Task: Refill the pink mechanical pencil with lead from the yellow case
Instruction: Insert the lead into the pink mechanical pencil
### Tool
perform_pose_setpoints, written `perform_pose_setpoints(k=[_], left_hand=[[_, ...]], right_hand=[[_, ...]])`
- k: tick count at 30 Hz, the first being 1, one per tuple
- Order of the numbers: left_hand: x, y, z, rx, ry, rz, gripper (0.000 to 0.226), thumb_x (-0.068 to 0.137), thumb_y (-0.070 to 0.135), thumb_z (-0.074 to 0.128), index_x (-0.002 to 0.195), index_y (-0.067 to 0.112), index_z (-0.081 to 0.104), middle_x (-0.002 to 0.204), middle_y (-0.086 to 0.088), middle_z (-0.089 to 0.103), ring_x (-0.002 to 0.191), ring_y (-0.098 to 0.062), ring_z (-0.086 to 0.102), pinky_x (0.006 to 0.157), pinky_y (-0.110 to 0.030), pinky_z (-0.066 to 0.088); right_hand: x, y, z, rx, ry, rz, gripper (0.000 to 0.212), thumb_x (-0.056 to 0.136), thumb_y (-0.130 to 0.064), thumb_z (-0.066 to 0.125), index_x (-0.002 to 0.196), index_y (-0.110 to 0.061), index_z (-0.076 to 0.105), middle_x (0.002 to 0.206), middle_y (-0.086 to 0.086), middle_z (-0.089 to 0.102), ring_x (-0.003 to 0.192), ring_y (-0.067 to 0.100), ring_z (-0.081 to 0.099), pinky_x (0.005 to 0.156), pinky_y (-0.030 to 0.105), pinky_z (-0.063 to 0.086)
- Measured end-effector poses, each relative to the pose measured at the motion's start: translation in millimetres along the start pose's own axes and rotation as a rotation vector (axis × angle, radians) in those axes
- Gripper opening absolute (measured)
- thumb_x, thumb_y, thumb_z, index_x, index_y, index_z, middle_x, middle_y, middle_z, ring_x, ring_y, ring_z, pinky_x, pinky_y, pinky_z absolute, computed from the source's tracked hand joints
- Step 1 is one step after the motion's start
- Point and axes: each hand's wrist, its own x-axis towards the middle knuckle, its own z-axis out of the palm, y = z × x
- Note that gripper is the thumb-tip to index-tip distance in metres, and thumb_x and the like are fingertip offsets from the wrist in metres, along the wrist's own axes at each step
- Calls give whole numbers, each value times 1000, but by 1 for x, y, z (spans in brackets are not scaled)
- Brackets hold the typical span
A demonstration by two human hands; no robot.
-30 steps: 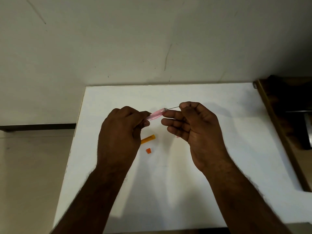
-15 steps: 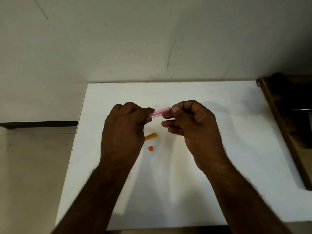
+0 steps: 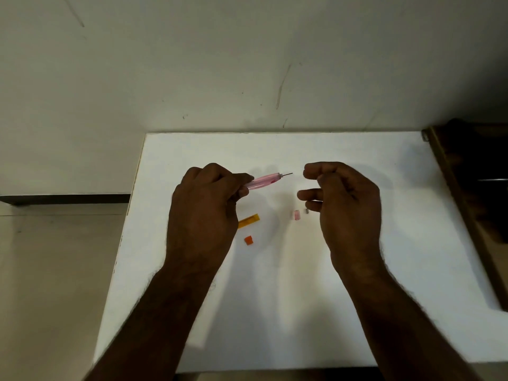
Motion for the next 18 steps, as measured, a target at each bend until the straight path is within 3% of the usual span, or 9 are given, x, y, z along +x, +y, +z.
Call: perform_pose_setpoints(k=[2, 6, 13, 16, 18], left_hand=[[0, 0, 0, 3, 1, 0, 27, 91, 8, 61, 112, 18, 75, 90, -4, 68, 83, -27, 55, 69, -31, 39], [0, 1, 1, -6, 8, 0, 26, 91, 10, 60, 112, 17, 74, 90, -5, 69, 84, -29, 57, 69, -39, 47], [-1, 0, 2, -1, -4, -17, 24, 91, 10, 63, 111, 16, 74, 92, -5, 69, 85, -29, 57, 71, -40, 48], [-1, 0, 2, -15, -1, -20, 24, 92, 12, 61, 112, 17, 74, 92, -5, 69, 86, -30, 57, 72, -43, 49], [-1, 0, 1, -21, -1, -18, 25, 92, 13, 60, 111, 17, 74, 92, -4, 69, 85, -30, 57, 71, -43, 49]], right_hand=[[2, 0, -2, -52, 4, -22, 30, 94, -7, 50, 94, -20, 77, 98, -7, 78, 69, 14, 76, 65, 32, 59], [-1, 1, 0, -101, 6, -77, 36, 89, -1, 50, 94, -21, 79, 94, -8, 79, 67, 7, 75, 60, 22, 57], [-12, 1, 5, -253, -82, -240, 38, 86, 4, 55, 98, -23, 79, 98, -7, 78, 77, 2, 74, 72, 18, 55], [-4, 1, 0, -237, -41, -189, 37, 85, 1, 55, 94, -25, 80, 91, -7, 79, 69, -1, 73, 67, 14, 52], [5, 2, -6, -265, 4, -137, 31, 87, -5, 58, 93, -27, 79, 93, -11, 79, 68, 5, 74, 71, 22, 56]])
